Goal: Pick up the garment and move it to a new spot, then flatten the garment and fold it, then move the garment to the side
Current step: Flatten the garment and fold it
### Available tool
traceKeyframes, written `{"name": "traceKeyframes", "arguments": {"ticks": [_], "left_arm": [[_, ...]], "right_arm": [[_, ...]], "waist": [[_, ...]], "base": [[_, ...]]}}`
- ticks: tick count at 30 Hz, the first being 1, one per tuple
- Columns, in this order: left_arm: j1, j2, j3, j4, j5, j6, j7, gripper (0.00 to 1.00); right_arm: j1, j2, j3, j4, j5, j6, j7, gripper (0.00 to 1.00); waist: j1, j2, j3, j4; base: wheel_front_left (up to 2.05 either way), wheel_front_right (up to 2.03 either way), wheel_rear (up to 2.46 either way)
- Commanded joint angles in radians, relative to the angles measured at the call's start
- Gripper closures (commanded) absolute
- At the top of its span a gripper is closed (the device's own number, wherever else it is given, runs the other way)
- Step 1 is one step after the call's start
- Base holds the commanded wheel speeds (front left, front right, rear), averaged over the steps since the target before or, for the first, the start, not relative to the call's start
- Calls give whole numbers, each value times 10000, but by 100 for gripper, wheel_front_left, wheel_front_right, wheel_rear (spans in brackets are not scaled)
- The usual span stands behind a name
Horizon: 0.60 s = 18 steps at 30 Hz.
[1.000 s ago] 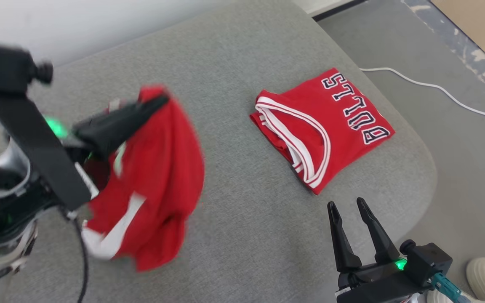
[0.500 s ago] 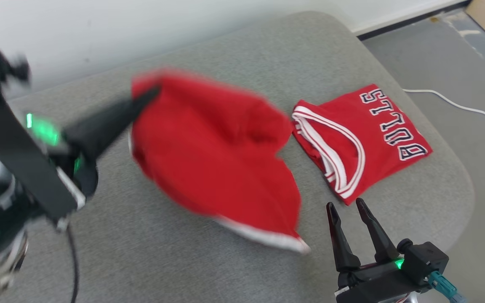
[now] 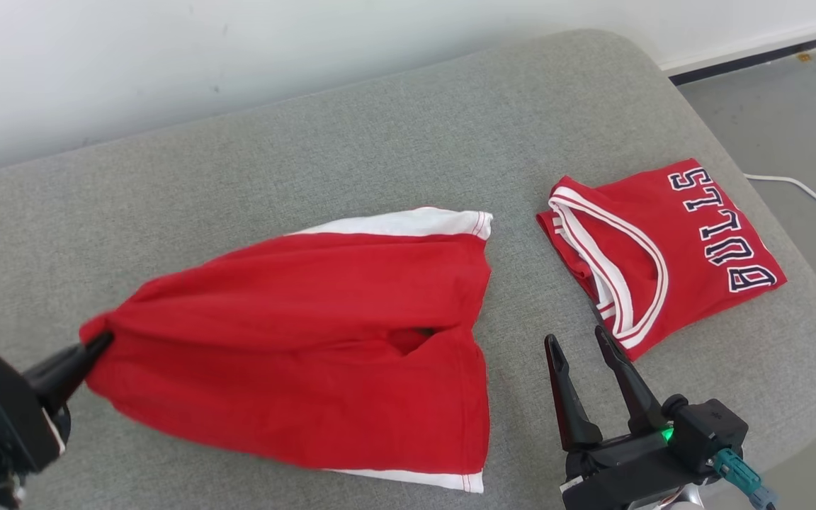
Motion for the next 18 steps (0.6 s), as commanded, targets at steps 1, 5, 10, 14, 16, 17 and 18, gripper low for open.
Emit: {"name": "traceKeyframes", "arguments": {"ticks": [1, 5, 10, 14, 16, 17, 18], "left_arm": [[341, -75, -19, 144, -219, -19, -156, 100], [885, -170, -67, 163, -764, -19, 36, 100], [1908, -179, -217, -233, -1714, 82, 686, 100], [2637, -38, -444, -812, -1809, 337, 935, 100], [2947, 3, -582, -1067, -1597, 466, 885, 100], [3076, 16, -673, -1176, -1435, 517, 849, 100], [3165, 15, -773, -1279, -1250, 580, 801, 100]], "right_arm": [[48, -7, -8, 32, -107, -27, -3, 0], [155, -5, -55, 49, -163, -27, -3, 0], [260, -5, -121, 85, -238, -27, -3, 0], [279, -5, -135, 104, -284, -27, -3, 0], [267, -5, -147, 97, -272, -27, -3, 0], [263, -5, -156, 88, -266, -27, -3, 0], [264, -4, -157, 81, -270, -27, -3, 0]], "waist": [[1, 1, -60, 49], [1, 1, -145, 104], [1, 1, -314, 223], [1, 1, -378, 326], [1, 1, -382, 377], [1, 1, -380, 404], [1, 1, -372, 433]], "base": [[0, 0, 0], [0, 0, 0], [0, 0, 0], [0, 0, 0], [0, 0, 0], [0, 0, 0], [0, 0, 0]]}}
